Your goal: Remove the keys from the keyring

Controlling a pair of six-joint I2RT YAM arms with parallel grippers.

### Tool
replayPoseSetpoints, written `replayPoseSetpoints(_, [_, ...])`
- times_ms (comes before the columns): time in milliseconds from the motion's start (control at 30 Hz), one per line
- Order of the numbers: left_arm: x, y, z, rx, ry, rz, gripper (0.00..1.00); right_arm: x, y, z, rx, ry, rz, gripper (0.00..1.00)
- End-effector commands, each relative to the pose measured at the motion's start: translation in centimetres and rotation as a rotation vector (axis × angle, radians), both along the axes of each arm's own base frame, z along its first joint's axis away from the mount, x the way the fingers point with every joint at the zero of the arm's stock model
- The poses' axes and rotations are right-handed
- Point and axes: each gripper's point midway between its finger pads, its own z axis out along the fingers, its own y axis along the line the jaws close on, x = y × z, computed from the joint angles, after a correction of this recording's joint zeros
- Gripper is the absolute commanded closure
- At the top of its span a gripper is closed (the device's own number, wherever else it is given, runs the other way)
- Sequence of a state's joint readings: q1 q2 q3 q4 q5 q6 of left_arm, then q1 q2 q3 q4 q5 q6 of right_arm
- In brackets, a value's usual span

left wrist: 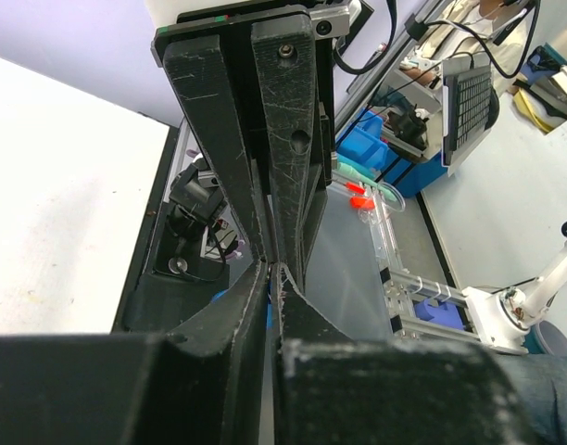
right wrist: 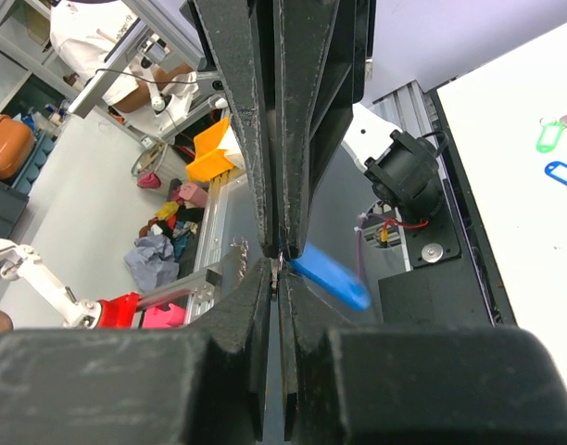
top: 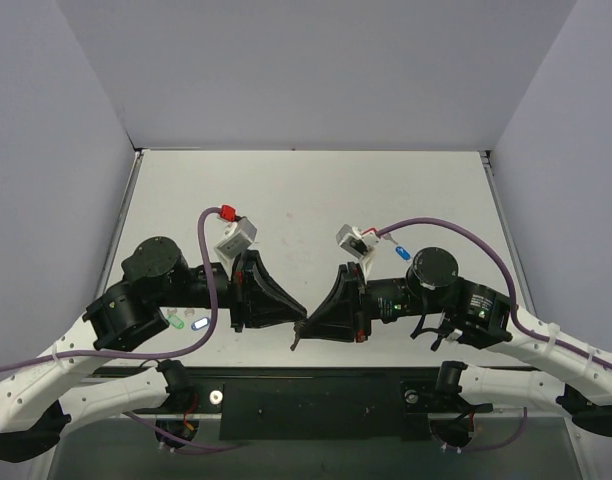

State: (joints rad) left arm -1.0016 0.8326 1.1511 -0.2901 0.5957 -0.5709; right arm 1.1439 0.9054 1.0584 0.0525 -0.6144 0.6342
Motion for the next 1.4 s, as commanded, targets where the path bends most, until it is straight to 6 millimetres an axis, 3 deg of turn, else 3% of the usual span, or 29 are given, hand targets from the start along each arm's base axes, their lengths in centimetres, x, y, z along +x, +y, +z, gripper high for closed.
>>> replayPoseSetpoints(0, [-0.5,0.4,1.8,-0.039,-0.037,-0.011,0.91,-0.5,-0.1,3.0,0.083,-0.052,0.013,1.00])
replayPoseSetpoints(33, [-0.5,0.4,1.8,-0.039,-0.037,-0.011,0.99,-0.4,-0.1,3.1,0.086,-0.056,0.010,1.00])
replayPoseSetpoints(67, [-0.6,0.3,1.7,-0.035,-0.033,-0.013,1.00,-0.5,-0.1,3.1,0.084,-0.054,0.012,1.00])
replayPoseSetpoints(300, [-1.1,0.5,1.5,-0.008,-0.033,-0.034,1.00,-0.6,0.0,2.8,0.069,-0.052,0.021,1.00])
replayPoseSetpoints(767, [-1.8,1.4,-1.7,0.207,-0.010,-0.087,1.00,-1.5,0.0,2.2,-0.064,-0.069,0.104,1.00])
replayPoseSetpoints(1367, [-2.0,2.1,-3.4,0.395,-0.031,-0.158,1.00,-2.9,0.7,1.4,-0.175,-0.031,0.249,1.00])
